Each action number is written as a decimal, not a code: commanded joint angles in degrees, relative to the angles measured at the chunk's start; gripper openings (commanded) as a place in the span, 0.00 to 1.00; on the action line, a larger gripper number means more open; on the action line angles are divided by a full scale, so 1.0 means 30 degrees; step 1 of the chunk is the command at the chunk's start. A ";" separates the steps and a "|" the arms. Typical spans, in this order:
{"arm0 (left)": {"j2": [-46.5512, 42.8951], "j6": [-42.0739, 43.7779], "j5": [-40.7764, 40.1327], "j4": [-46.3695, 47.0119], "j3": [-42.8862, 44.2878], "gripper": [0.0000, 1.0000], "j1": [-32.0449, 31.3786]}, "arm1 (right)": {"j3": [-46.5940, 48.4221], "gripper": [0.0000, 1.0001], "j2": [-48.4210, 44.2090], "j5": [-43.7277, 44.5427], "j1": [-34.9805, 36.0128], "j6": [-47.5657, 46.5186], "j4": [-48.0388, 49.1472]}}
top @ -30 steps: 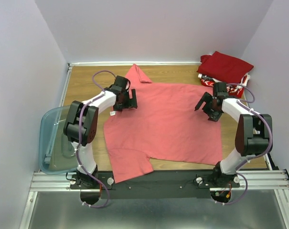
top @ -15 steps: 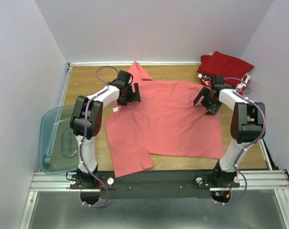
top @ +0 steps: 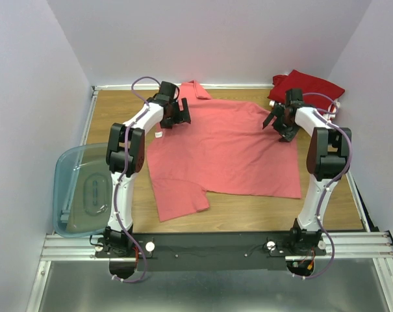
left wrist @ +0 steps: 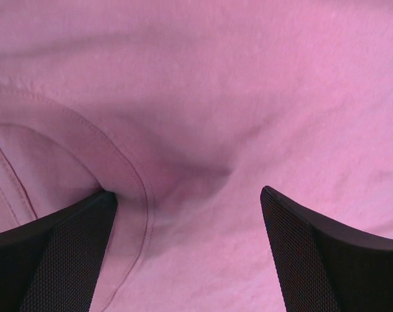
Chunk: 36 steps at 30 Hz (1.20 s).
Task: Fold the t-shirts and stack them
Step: Flatten the tshirt out
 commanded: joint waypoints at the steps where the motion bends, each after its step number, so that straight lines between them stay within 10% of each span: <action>1: 0.1470 0.0794 0.0294 -0.1051 0.1878 0.98 0.0225 | 0.0870 1.00 0.1473 0.0177 -0.0145 -0.0130 -0.0823; 13: -0.0133 0.1965 -0.0524 -0.1432 0.3789 0.98 0.0254 | 0.2600 1.00 0.0510 -0.1053 -0.0174 -0.2444 -0.1058; 36: -0.7699 0.0707 -0.0731 0.2316 -1.1183 0.98 -0.1445 | -0.7037 1.00 -0.5881 -0.0291 0.1994 -0.1537 -0.0591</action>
